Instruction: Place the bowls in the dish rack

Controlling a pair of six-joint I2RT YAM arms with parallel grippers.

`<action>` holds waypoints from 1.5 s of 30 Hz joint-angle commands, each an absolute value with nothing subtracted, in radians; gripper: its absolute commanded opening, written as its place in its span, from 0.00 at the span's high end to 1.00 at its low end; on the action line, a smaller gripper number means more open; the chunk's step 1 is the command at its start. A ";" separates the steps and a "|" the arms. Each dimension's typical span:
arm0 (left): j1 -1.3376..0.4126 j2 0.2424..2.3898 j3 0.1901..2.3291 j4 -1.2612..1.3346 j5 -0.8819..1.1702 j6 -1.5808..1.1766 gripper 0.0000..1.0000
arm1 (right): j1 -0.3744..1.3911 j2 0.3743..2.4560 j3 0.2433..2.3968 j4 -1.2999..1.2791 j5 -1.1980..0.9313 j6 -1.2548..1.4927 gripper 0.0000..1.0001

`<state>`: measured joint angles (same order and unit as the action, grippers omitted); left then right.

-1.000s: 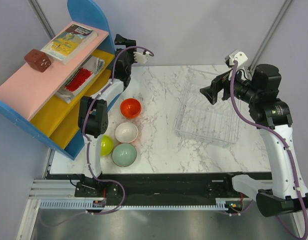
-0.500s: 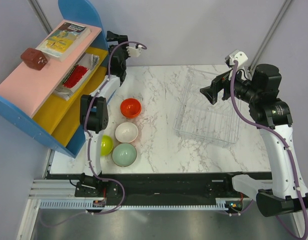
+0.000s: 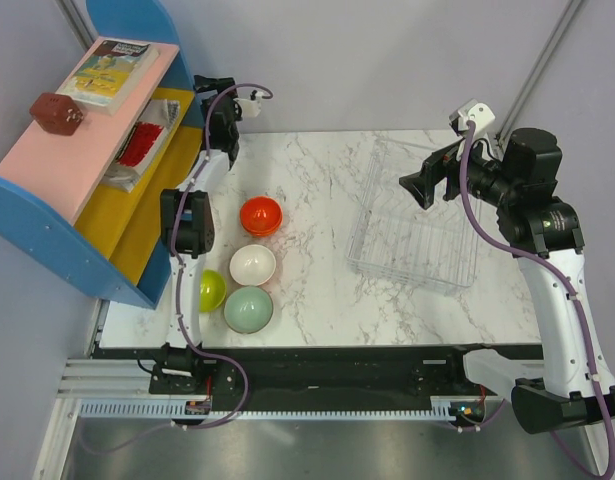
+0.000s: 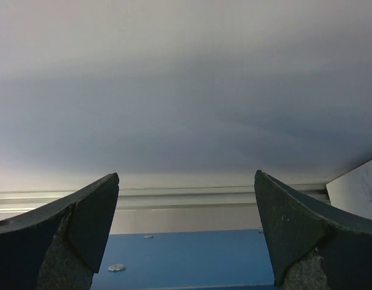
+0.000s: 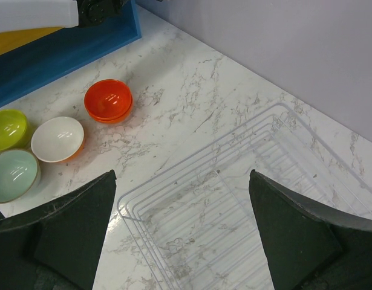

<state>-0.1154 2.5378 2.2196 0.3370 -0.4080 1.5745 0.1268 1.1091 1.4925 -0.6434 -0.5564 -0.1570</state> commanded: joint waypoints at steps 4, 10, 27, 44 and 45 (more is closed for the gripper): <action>0.123 2.586 2.275 0.236 -0.664 1.614 0.00 | 0.120 1.111 1.488 -0.612 -0.575 -0.155 0.02; 0.158 2.612 2.299 0.235 -0.678 1.595 0.00 | 0.114 1.106 1.485 -0.609 -0.584 -0.149 0.02; 0.170 2.524 2.120 0.235 -0.652 1.491 0.00 | 0.100 1.104 1.483 -0.601 -0.604 -0.135 0.02; -0.201 2.250 1.964 -0.168 -0.537 1.019 0.00 | 0.087 1.109 1.479 -0.600 -0.563 -0.120 0.02; -0.234 2.238 1.963 -0.196 -0.525 0.994 0.00 | 0.089 1.109 1.476 -0.598 -0.555 -0.120 0.02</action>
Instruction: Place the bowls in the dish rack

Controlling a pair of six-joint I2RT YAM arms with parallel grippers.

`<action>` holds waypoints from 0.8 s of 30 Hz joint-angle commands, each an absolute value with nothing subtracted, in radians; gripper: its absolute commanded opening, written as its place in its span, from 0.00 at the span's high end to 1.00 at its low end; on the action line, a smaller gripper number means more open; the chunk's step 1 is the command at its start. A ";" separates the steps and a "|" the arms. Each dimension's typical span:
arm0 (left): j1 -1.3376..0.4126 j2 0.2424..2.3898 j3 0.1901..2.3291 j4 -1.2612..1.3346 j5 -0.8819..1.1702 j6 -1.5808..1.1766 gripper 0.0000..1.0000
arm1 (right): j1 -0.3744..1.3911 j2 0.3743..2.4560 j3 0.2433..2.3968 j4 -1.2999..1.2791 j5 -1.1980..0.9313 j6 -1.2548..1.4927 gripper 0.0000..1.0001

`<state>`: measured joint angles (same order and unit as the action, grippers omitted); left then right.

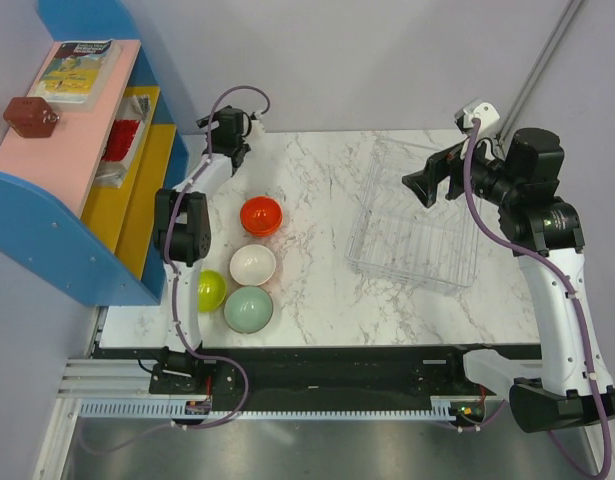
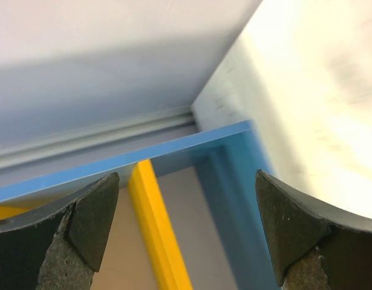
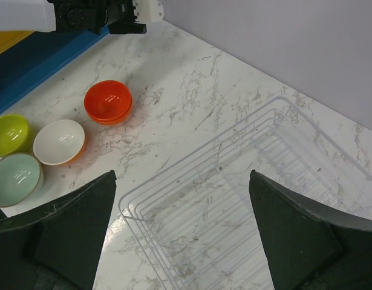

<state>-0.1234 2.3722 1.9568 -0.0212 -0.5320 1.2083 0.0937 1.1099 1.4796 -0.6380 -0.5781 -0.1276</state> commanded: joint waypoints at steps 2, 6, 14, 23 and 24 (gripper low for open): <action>-0.277 2.200 1.965 -0.292 -0.476 0.915 0.00 | 0.089 1.109 1.470 -0.598 -0.539 -0.114 0.02; -0.327 2.080 1.936 -0.481 -0.202 0.749 0.00 | 0.089 1.127 1.462 -0.595 -0.454 -0.098 0.02; -0.331 1.717 1.627 -0.603 0.501 0.558 0.00 | 0.100 1.294 1.502 -0.652 -0.319 -0.041 0.02; -0.315 1.401 1.303 -0.630 0.799 0.626 0.00 | 0.247 1.587 1.652 -0.686 0.251 -0.052 0.02; -0.310 1.378 1.280 -0.630 0.837 0.626 0.00 | 0.259 1.613 1.684 -0.693 0.293 -0.048 0.02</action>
